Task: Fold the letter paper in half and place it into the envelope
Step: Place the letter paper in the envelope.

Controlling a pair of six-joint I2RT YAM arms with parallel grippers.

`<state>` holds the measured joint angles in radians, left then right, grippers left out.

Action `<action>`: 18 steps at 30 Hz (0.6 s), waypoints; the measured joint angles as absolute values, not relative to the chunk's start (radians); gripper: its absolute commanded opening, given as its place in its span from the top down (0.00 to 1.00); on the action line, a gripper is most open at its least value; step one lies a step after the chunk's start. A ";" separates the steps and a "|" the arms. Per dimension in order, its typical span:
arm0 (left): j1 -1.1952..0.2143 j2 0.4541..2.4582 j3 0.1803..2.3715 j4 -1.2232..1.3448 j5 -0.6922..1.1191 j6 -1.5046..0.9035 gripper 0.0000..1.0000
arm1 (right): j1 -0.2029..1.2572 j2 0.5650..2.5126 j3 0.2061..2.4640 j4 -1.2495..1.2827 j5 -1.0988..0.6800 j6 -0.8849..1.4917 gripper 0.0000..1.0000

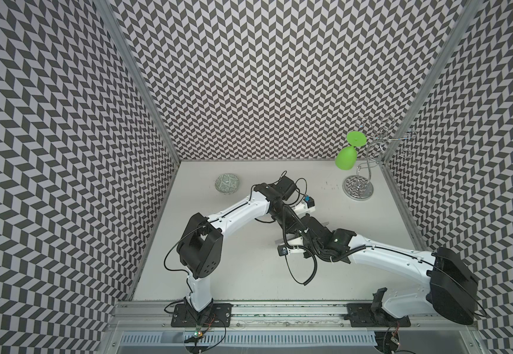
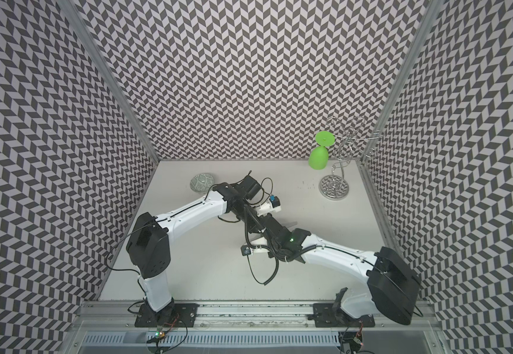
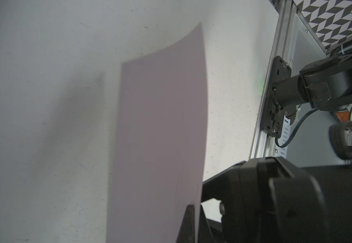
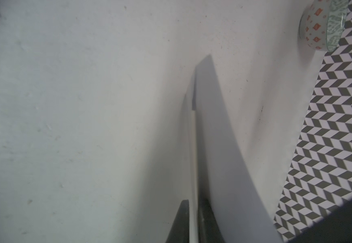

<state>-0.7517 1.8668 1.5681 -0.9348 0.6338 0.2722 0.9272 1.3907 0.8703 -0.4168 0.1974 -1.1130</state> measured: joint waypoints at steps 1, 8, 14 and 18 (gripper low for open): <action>-0.750 1.866 1.568 -0.931 0.635 0.271 1.00 | 0.927 1.391 0.871 -0.422 0.195 -1.114 0.67; -0.719 1.849 1.568 -0.918 0.666 0.270 1.00 | 0.926 1.386 0.910 -0.473 0.189 -1.096 0.52; -0.677 1.812 1.568 -0.896 0.695 0.268 1.00 | 0.917 1.336 0.961 -0.517 0.185 -1.073 0.40; -0.673 1.803 1.569 -0.876 0.716 0.265 1.00 | 0.902 1.294 0.982 -0.578 0.170 -1.060 0.37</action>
<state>-0.6731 1.8034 1.5688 -0.8757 0.7158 0.2649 0.9016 1.2938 0.9821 -0.5777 0.1699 -1.0603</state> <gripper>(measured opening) 0.045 0.619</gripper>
